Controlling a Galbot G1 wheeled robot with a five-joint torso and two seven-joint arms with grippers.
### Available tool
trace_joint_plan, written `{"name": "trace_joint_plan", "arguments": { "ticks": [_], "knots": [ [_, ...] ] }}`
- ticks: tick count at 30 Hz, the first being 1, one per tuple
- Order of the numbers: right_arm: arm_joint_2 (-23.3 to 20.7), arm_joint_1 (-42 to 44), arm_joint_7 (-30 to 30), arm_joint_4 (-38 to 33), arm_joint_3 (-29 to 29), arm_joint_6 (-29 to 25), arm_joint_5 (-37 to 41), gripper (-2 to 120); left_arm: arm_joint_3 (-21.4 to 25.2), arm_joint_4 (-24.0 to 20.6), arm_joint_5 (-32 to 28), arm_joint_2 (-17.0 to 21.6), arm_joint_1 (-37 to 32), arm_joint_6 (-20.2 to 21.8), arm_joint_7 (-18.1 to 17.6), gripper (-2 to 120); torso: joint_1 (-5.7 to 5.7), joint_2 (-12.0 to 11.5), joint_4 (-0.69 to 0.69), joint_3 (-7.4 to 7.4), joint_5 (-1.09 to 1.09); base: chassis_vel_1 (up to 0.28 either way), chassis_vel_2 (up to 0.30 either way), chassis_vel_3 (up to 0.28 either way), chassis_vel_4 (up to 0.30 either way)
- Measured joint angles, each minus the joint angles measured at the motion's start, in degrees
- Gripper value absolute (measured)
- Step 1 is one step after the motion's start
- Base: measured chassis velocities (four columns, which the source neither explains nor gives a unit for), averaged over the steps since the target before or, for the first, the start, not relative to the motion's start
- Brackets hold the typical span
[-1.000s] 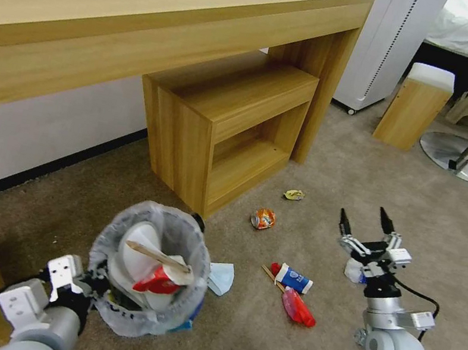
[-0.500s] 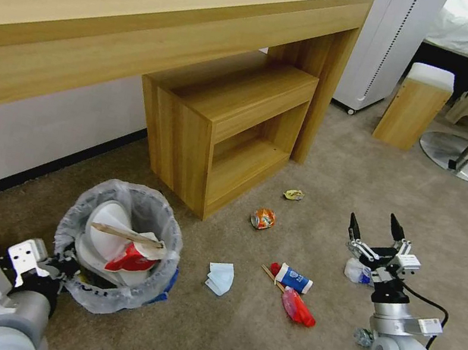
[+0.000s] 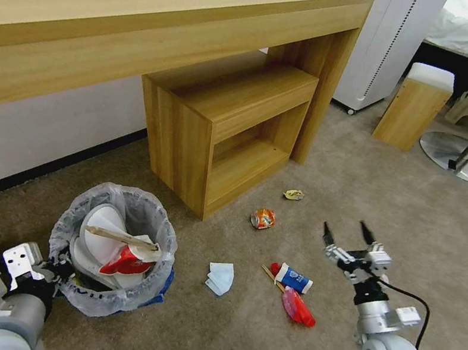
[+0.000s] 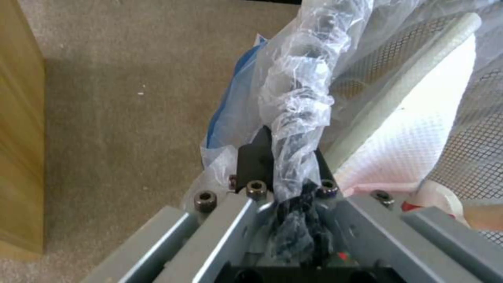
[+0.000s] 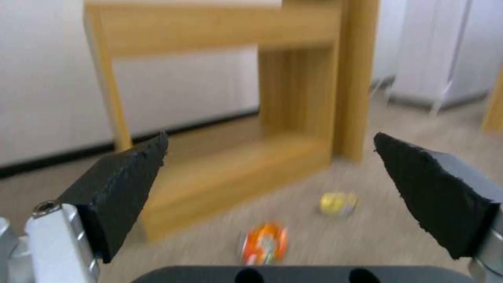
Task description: Pick up the trash bin and place the garbage on the floor into it.
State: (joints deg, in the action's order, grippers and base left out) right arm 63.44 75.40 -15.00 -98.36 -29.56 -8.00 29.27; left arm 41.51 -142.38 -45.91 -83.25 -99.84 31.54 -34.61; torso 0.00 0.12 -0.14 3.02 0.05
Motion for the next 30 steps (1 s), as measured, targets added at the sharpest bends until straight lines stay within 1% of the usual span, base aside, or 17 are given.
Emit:
{"name": "trace_joint_plan", "arguments": {
  "ticks": [1, 2, 4, 5, 6, 9, 10, 12, 13, 14, 17, 19, 21, 22, 25, 26, 30],
  "knots": [
    [-0.66, -0.89, -0.15, 0.54, 1.17, 4.06, 1.05, 100, -0.46, -0.07, 0.33, -0.13, -0.12, -0.06, 0.0, 0, 0.0, 0.0, 0.0, 0.0, 0.0, 0.0, 0.0, 0.0, 0.0],
    [-0.66, -0.89, -0.15, 0.54, 1.17, 4.06, 1.05, 100, -0.46, -0.07, 0.33, -0.13, -0.12, -0.06, 0.0, 0, 0.0, 0.0, 0.0, 0.0, 0.0, 0.0, 0.0, 0.0, 0.0],
    [-1.77, -2.68, -0.76, 1.18, 3.03, 11.89, 2.57, 100, -1.05, -0.17, 0.88, -0.39, -0.22, -0.08, 0.0, 0, 0.0, 0.0, 0.0, 0.0, 0.0, 0.0, 0.0, 0.0, 0.0],
    [-1.77, -2.68, -0.76, 1.18, 3.03, 11.89, 2.57, 100, -1.05, -0.17, 0.88, -0.39, -0.22, -0.08, 0.0, 0, 0.0, 0.0, 0.0, 0.0, 0.0, 0.0, 0.0, 0.0, 0.0],
    [-2.28, -3.71, -1.64, 1.68, 3.91, 15.01, 2.44, 100, -1.29, -0.25, 1.1, -0.49, -0.3, -0.09, -0.01, 0, 0.0, 0.0, -0.01, 0.0, 0.0, 0.0, 0.0, 0.0, 0.0],
    [-3.01, -8.12, -6.4, 4.78, 6.7, 21.65, -0.17, 100, -1.71, -0.61, 1.44, -0.7, -0.56, -0.13, -0.08, 0, 0.0, 0.0, 0.0, 0.0, -0.02, 0.0, 0.0, 0.0, 0.0],
    [-3.01, -8.12, -6.4, 4.78, 6.7, 21.65, -0.17, 100, -1.71, -0.61, 1.44, -0.7, -0.56, -0.13, -0.08, 0, 0.0, 0.0, 0.0, 0.0, -0.02, 0.0, 0.0, 0.0, 0.0],
    [-2.15, -12.18, -9.35, 8.92, 9.83, 23.87, -1.72, 100, -2.03, -0.8, 1.79, -0.9, -0.74, -0.2, -0.1, 0, 0.0, 0.0, -0.01, 0.0, -0.02, 0.0, 0.0, 0.0, 0.0],
    [-0.92, -14.52, -11.52, 11.89, 11.54, 24.09, -3.27, 100, -2.18, -0.83, 1.93, -1.0, -0.87, -0.24, -0.11, 0, 0.0, 0.0, 0.0, 0.0, -0.01, 0.0, 0.0, 0.0, 0.0],
    [-0.92, -14.52, -11.52, 11.89, 11.54, 24.09, -3.27, 100, -2.18, -0.83, 1.93, -1.0, -0.87, -0.24, -0.11, 0, 0.0, 0.0, 0.0, 0.0, -0.01, 0.0, 0.0, 0.0, 0.0],
    [3.02, -19.9, -17.83, 20.65, 16.04, 22.35, -9.71, 100, -2.15, -0.84, 2.01, -1.04, -1.27, -0.27, -0.2, 0, 0.0, 0.0, 0.02, 0.0, 0.0, 0.0, 0.0, 0.0, 0.0],
    [3.73, -20.67, -18.51, 22.13, 16.65, 22.06, -10.74, 100, -2.1, -0.84, 2.01, -1.0, -1.34, -0.27, -0.21, 0, 0.0, 0.0, 0.01, 0.0, -0.01, 0.0, 0.0, 0.0, 0.0],
    [6.59, -23.12, -20.5, 27.48, 18.92, 21.35, -12.28, 100, -1.99, -0.85, 1.94, -0.95, -1.44, -0.28, -0.25, 0, 0.0, -0.01, 0.0, 0.01, 0.0, 0.0, 0.0, 0.0, 0.0],
    [6.59, -23.12, -20.5, 27.48, 18.92, 21.35, -12.28, 100, -1.99, -0.85, 1.94, -0.95, -1.44, -0.28, -0.25, 0, 0.0, -0.01, 0.0, 0.01, 0.0, 0.0, 0.0, 0.0, 0.0],
    [9.4, -24.81, -23.17, 31.98, 20.11, 20.6, -14.46, 100, -2.0, -0.86, 1.91, -1.07, -1.43, -0.34, -0.29, 0, 0.0, 0.0, 0.0, 0.0, -0.03, 0.0, 0.0, 0.0, 0.0],
    [9.4, -24.81, -23.17, 31.98, 20.11, 20.6, -14.46, 100, -2.0, -0.86, 1.91, -1.07, -1.43, -0.34, -0.29, 0, 0.0, 0.0, 0.0, 0.0, -0.03, 0.0, 0.0, 0.0, 0.0],
    [12.06, -26.59, -24.79, 37.95, 20.95, 19.48, -19.69, 100, -2.2, -0.86, 1.92, -1.15, -1.4, -0.51, -0.33, 0, 0.0, 0.0, -0.01, 0.01, -0.02, 0.0, 0.0, 0.0, 0.0]
  ]
}}
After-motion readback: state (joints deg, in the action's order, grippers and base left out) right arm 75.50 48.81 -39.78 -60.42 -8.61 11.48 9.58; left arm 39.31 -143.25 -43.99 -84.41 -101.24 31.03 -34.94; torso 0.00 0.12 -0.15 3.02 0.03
